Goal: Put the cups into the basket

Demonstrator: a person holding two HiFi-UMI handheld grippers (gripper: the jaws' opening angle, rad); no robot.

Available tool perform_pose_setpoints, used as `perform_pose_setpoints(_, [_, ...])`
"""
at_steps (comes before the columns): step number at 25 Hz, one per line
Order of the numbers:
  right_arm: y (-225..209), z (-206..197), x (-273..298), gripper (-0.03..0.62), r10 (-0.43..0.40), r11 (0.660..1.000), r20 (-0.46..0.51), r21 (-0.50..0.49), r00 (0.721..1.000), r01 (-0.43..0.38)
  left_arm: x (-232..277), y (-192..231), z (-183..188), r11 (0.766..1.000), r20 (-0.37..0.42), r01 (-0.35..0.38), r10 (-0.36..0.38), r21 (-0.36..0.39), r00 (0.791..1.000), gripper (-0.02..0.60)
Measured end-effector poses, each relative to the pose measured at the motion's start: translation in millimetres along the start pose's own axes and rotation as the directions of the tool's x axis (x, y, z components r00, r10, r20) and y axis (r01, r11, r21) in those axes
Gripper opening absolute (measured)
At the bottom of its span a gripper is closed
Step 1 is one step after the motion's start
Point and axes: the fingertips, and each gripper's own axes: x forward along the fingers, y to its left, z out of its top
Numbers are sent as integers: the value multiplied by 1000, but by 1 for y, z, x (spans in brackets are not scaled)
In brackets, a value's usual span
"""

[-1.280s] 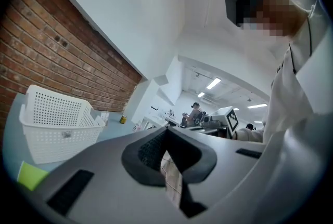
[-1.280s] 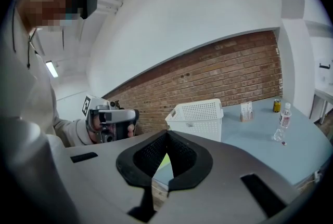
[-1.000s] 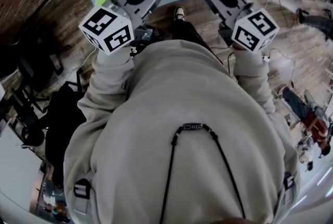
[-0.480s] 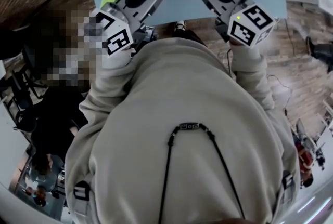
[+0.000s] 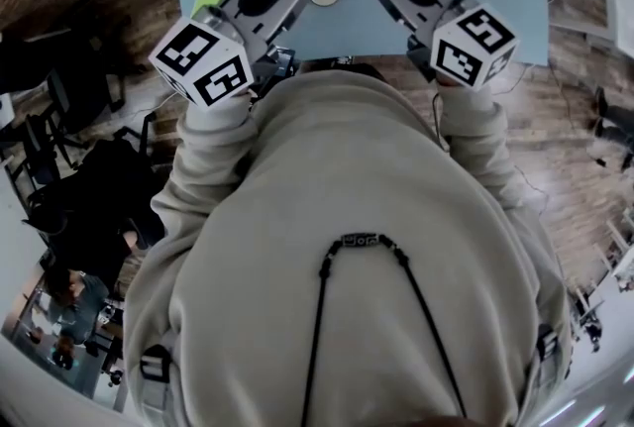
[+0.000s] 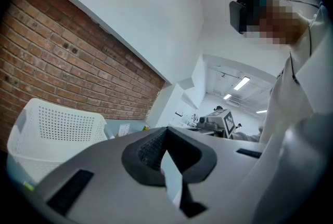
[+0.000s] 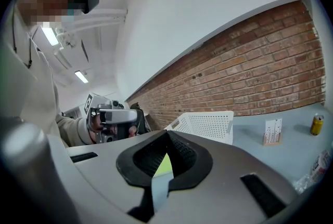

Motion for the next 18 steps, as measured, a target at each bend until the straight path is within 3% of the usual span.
perform_pose_setpoints(5, [-12,5,-11,12,40,999,-6,12,999,-40,19,-4,11,999,-2,-33,33,-1,999,-2])
perform_pose_setpoints(10, [-48,5,-5,12,62,997,-14,45,998,-61,44,18,9,998,-33,-63,63,-18,997,-2])
perform_pose_setpoints(18, [-56,2,3,12,100,994,-27,40,995,-99,41,25,16,995,-37,-95,94,-16,995,-2])
